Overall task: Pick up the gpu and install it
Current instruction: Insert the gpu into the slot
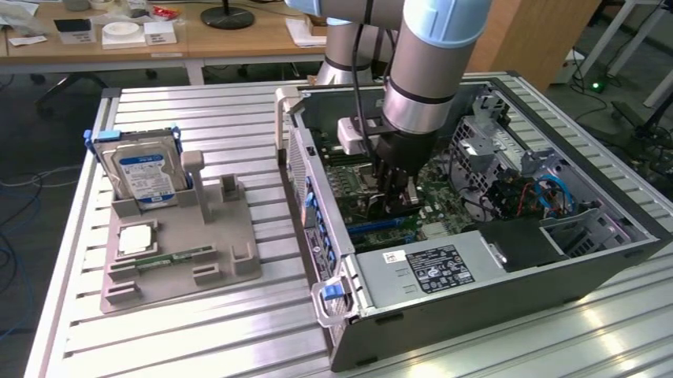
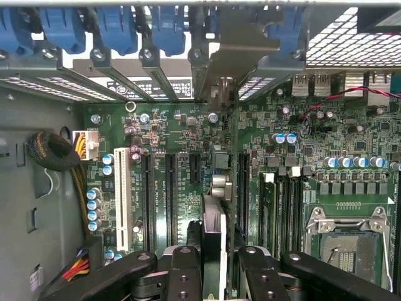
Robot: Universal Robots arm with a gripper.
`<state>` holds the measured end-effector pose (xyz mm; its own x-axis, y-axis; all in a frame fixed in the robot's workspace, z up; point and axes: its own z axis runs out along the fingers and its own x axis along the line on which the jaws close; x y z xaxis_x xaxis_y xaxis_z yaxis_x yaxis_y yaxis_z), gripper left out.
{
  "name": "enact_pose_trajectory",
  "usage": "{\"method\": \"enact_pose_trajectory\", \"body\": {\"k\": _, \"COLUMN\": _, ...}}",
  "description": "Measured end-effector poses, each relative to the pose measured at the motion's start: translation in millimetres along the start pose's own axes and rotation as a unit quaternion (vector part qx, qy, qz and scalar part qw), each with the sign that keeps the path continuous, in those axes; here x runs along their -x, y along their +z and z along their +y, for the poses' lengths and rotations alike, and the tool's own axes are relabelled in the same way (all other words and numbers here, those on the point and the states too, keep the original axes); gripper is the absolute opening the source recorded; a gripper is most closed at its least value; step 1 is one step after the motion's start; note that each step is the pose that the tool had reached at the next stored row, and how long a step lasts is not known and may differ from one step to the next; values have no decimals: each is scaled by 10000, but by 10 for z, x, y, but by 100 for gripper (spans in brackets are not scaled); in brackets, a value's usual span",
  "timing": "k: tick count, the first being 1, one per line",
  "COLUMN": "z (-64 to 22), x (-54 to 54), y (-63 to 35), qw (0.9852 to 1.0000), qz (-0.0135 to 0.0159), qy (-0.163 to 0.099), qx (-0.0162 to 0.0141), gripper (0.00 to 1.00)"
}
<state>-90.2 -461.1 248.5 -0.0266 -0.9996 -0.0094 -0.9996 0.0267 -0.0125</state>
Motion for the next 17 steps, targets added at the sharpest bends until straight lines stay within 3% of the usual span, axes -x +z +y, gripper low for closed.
{"method": "enact_pose_trajectory", "body": {"k": 3, "z": 0, "x": 9, "y": 0, "qw": 10000, "qz": -1, "qy": 0, "qx": -21, "gripper": 27}}
{"method": "enact_pose_trajectory", "body": {"k": 17, "z": 9, "x": 9, "y": 77, "qw": 10000, "qz": -10, "qy": -1, "qx": -21, "gripper": 27}}
